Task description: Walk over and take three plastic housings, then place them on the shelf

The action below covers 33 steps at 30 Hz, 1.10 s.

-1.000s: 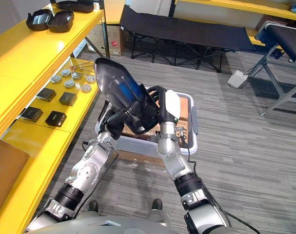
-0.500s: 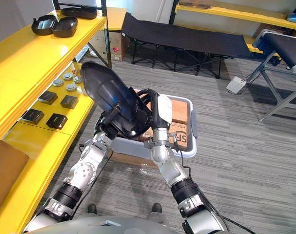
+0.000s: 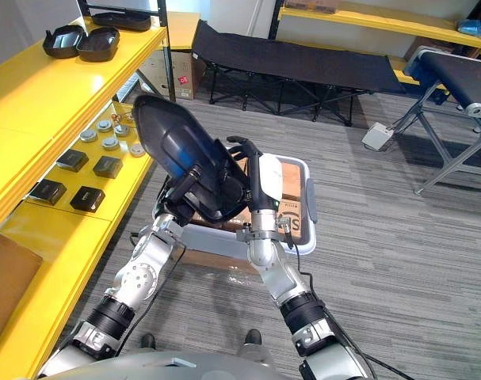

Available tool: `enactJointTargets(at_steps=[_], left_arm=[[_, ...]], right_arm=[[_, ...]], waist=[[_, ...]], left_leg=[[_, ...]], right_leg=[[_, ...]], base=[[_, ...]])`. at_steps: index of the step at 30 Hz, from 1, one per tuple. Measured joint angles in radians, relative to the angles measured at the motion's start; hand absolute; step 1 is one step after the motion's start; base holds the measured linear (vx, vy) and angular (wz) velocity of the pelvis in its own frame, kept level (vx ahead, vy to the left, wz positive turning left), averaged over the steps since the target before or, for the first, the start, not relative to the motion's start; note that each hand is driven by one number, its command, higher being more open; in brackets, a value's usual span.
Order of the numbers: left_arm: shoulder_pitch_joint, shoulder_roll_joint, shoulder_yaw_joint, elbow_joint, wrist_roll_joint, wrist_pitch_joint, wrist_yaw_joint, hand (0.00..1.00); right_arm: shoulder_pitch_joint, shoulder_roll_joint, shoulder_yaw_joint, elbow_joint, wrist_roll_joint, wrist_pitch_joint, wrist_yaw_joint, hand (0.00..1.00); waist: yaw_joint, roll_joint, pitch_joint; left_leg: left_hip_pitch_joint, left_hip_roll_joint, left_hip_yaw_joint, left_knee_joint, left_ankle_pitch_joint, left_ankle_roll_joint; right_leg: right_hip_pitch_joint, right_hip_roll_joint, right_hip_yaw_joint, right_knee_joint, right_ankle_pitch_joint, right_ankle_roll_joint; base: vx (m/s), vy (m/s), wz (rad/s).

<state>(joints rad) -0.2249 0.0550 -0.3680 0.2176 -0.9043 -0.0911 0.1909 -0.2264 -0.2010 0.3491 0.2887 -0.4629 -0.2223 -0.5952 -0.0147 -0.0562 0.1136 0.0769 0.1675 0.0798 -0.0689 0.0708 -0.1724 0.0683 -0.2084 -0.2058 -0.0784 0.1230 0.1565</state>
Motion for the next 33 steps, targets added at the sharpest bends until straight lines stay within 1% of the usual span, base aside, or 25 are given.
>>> enactJointTargets(at_steps=[2, 5, 7, 9, 10, 11, 13, 14, 15, 16, 17, 19, 20, 22, 25, 27, 29, 31, 33], left_arm=[[-0.002, 0.0, -0.006, -0.016, 0.096, 0.0, 0.03, 0.0], [0.0, -0.001, -0.006, -0.06, 0.261, 0.003, 0.092, 0.0], [0.005, -0.007, 0.01, -0.102, 0.342, 0.004, 0.123, 0.0], [0.01, -0.027, 0.043, -0.184, 0.474, 0.002, 0.166, 0.0], [0.011, -0.033, 0.053, -0.203, 0.509, 0.0, 0.177, 0.0], [0.018, -0.046, 0.078, -0.237, 0.595, -0.011, 0.21, 0.0], [0.04, -0.053, 0.103, -0.257, 0.688, -0.022, 0.249, 0.0], [0.06, -0.061, 0.143, -0.259, 0.814, -0.022, 0.312, 0.0], [0.066, -0.061, 0.153, -0.26, 0.84, -0.023, 0.324, 0.0], [0.084, -0.063, 0.184, -0.26, 0.932, -0.023, 0.362, 0.0], [0.09, -0.062, 0.192, -0.26, 0.964, -0.023, 0.38, 0.0], [0.121, -0.06, 0.231, -0.267, 1.047, -0.035, 0.433, 0.0], [0.127, -0.058, 0.236, -0.269, 1.056, -0.037, 0.442, 0.0], [0.17, -0.055, 0.246, -0.306, 1.068, -0.041, 0.452, 0.0], [0.209, -0.055, 0.235, -0.338, 1.069, -0.056, 0.435, 0.0], [0.238, -0.055, 0.224, -0.345, 1.063, -0.089, 0.406, 0.0], [0.266, -0.055, 0.22, -0.348, 1.052, -0.117, 0.373, 0.0], [0.317, -0.056, 0.217, -0.37, 0.977, -0.148, 0.317, 0.0], [0.356, -0.056, 0.217, -0.387, 0.907, -0.163, 0.27, 0.0]], right_arm=[[0.016, 0.001, -0.007, -0.003, 0.003, 0.005, 0.0, 1.0], [0.033, 0.004, -0.027, -0.045, 0.048, 0.024, 0.011, 1.0], [0.054, 0.01, -0.038, -0.09, 0.066, 0.032, 0.019, 1.0], [0.08, 0.015, -0.045, -0.119, 0.088, 0.039, 0.04, 1.0], [0.088, 0.015, -0.047, -0.121, 0.088, 0.04, 0.043, 1.0], [0.109, 0.019, -0.051, -0.132, 0.099, 0.041, 0.05, 1.0], [0.124, 0.03, -0.056, -0.154, 0.129, 0.041, 0.064, 1.0], [0.144, 0.041, -0.068, -0.169, 0.176, 0.039, 0.083, 1.0], [0.146, 0.042, -0.069, -0.17, 0.188, 0.038, 0.09, 1.0], [0.162, 0.042, -0.079, -0.18, 0.253, 0.034, 0.124, 1.0], [0.175, 0.042, -0.088, -0.188, 0.285, 0.03, 0.143, 1.0], [0.225, 0.043, -0.11, -0.205, 0.41, 0.014, 0.215, 1.0], [0.239, 0.043, -0.111, -0.209, 0.433, 0.009, 0.229, 1.0], [0.291, 0.055, -0.112, -0.229, 0.499, -0.013, 0.29, 1.0], [0.339, 0.077, -0.126, -0.247, 0.595, -0.039, 0.359, 1.0], [0.373, 0.097, -0.154, -0.262, 0.636, -0.045, 0.399, 1.0], [0.395, 0.101, -0.181, -0.262, 0.637, -0.047, 0.42, 1.0], [0.424, 0.102, -0.217, -0.262, 0.657, -0.047, 0.443, 1.0], [0.455, 0.116, -0.246, -0.262, 0.677, -0.047, 0.458, 1.0]], waist=[[0.005, 0.0, 0.0], [0.007, 0.001, 0.0], [0.006, 0.001, 0.0], [0.004, 0.002, -0.001], [0.004, 0.003, -0.001], [0.003, 0.01, -0.005], [-0.003, 0.02, -0.012], [-0.011, 0.03, -0.018], [-0.014, 0.032, -0.018], [-0.017, 0.035, -0.021], [-0.016, 0.036, -0.021], [-0.014, 0.036, -0.021], [-0.012, 0.036, -0.021], [-0.013, 0.036, -0.022], [-0.015, 0.037, -0.022], [-0.018, 0.04, -0.025], [-0.019, 0.043, -0.028], [-0.021, 0.046, -0.03], [-0.023, 0.047, -0.031]], left_leg=[[0.0, 0.0, 0.001, 0.002, -0.002, 0.0], [-0.001, 0.0, 0.005, 0.015, -0.01, 0.0], [-0.001, 0.0, 0.007, 0.014, -0.011, -0.001], [0.0, 0.0, 0.011, 0.014, -0.013, -0.002], [0.0, 0.0, 0.012, 0.014, -0.014, -0.002], [0.0, 0.0, 0.014, 0.012, -0.014, -0.002], [0.0, 0.0, 0.02, 0.012, -0.016, -0.002], [0.0, 0.0, 0.021, 0.012, -0.018, -0.002], [0.001, 0.0, 0.022, 0.012, -0.018, -0.002], [0.001, 0.0, 0.025, 0.012, -0.02, -0.002], [0.001, 0.0, 0.025, 0.012, -0.021, -0.003], [0.001, 0.0, 0.026, 0.013, -0.023, -0.003], [0.001, 0.0, 0.026, 0.013, -0.023, -0.003], [0.001, 0.0, 0.028, 0.012, -0.028, -0.003], [0.001, 0.0, 0.032, 0.012, -0.03, -0.003], [0.001, 0.0, 0.037, 0.013, -0.033, -0.003], [0.001, 0.001, 0.042, 0.013, -0.035, -0.004], [0.001, 0.001, 0.055, 0.014, -0.039, -0.003], [0.002, 0.001, 0.058, 0.017, -0.04, -0.003]], right_leg=[[0.0, 0.0, 0.0, 0.0, 0.0, 0.0], [0.002, 0.0, 0.002, 0.0, -0.001, -0.001], [-0.001, 0.0, 0.002, 0.0, -0.001, -0.002], [-0.009, 0.0, 0.002, 0.0, -0.003, -0.004], [-0.009, 0.0, 0.003, 0.0, -0.003, -0.004], [-0.011, 0.001, 0.003, 0.0, -0.004, -0.005], [-0.011, 0.001, 0.006, 0.0, -0.003, -0.004], [-0.011, 0.001, 0.008, 0.0, -0.003, -0.004], [-0.011, 0.001, 0.008, 0.0, -0.003, -0.004], [-0.012, 0.001, 0.011, 0.0, -0.003, -0.004], [-0.012, 0.001, 0.012, 0.0, -0.003, -0.004], [-0.013, 0.001, 0.012, 0.0, -0.003, -0.004], [-0.013, 0.001, 0.012, 0.0, -0.003, -0.004], [-0.016, 0.001, 0.014, 0.0, -0.005, -0.005], [-0.019, 0.001, 0.017, 0.0, -0.006, -0.006], [-0.026, 0.001, 0.019, 0.0, -0.007, -0.007], [-0.03, 0.001, 0.023, 0.0, -0.007, -0.007], [-0.033, 0.001, 0.035, 0.0, -0.006, -0.006], [-0.033, 0.001, 0.039, 0.0, -0.006, -0.006]], base=[[0.0, 0.0, 0.0], [-0.01, 0.003, -0.04], [-0.01, 0.004, -0.04], [-0.02, 0.005, -0.05], [-0.02, 0.005, -0.05], [-0.01, 0.003, -0.04], [0.01, 0.004, -0.06], [0.01, 0.004, -0.05], [0.01, 0.005, -0.05], [0.0, 0.004, -0.04], [-0.01, 0.006, -0.04], [0.0, 0.0, 0.0], [0.0, 0.0, 0.0], [0.0, 0.0, 0.0], [-0.01, 0.005, -0.04], [-0.02, 0.005, -0.06], [-0.01, 0.005, -0.09], [0.01, 0.006, -0.14], [0.01, 0.005, -0.08]])
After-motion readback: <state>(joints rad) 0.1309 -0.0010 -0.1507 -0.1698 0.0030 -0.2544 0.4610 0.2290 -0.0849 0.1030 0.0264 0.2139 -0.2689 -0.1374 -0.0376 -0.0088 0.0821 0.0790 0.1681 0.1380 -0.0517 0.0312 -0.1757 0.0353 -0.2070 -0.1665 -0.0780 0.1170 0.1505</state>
